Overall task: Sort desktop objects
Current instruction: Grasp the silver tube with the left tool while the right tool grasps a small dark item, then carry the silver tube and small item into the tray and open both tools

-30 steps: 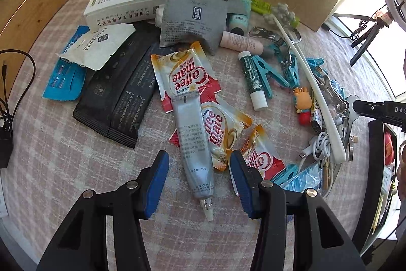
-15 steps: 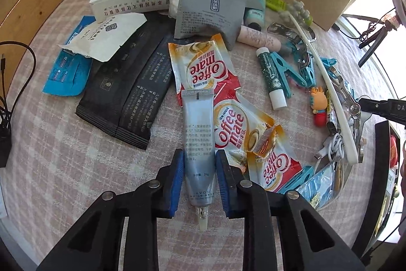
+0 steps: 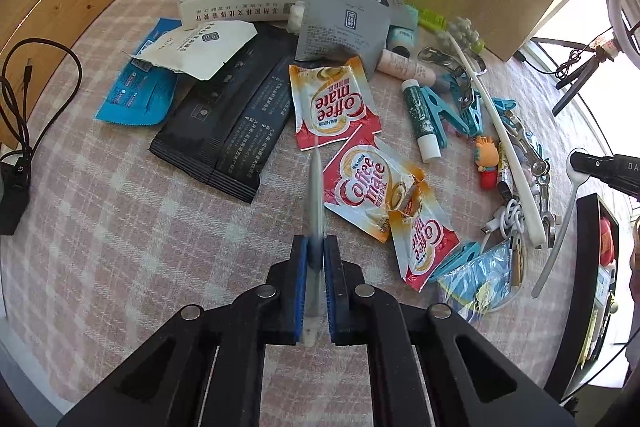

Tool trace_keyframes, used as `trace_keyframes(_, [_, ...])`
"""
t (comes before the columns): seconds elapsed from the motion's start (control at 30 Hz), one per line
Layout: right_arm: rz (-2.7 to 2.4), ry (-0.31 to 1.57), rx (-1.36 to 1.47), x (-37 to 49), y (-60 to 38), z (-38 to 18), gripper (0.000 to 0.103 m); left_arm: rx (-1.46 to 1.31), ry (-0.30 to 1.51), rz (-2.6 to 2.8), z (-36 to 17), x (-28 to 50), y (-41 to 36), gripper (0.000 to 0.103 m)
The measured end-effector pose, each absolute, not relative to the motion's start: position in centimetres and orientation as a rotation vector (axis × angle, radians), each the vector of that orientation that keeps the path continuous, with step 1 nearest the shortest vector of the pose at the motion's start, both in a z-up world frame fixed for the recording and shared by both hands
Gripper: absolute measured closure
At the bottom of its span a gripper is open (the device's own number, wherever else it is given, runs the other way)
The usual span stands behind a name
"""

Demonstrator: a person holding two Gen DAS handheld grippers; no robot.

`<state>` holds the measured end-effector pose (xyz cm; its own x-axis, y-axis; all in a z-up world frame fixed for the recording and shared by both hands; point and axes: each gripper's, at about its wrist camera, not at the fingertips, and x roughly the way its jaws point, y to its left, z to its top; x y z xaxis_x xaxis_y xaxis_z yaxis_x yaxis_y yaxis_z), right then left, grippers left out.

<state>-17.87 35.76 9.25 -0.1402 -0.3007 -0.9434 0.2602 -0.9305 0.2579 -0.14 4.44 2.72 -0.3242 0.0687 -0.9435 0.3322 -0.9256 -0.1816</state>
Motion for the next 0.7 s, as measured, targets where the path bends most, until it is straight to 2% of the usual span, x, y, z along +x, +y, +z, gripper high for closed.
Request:
trace_keyframes(0.3, [-2.172,-0.12,1.722,-16.2,38.8,12.5,0.097,1.709,0.496,-2.375,2.9,0.9,4.9,0.097])
trace_keyframes(0.53, [-2.188,-0.13,1.689,-14.3,41.7,15.0,0.097,1.659,0.467,-2.448,6.2,3.0,6.1,0.097])
trace_keyframes(0.7, [-2.202,-0.148,1.697,-12.9,45.2,16.2,0.097,1.659,0.409,-2.552,9.6,0.3,10.8,0.097])
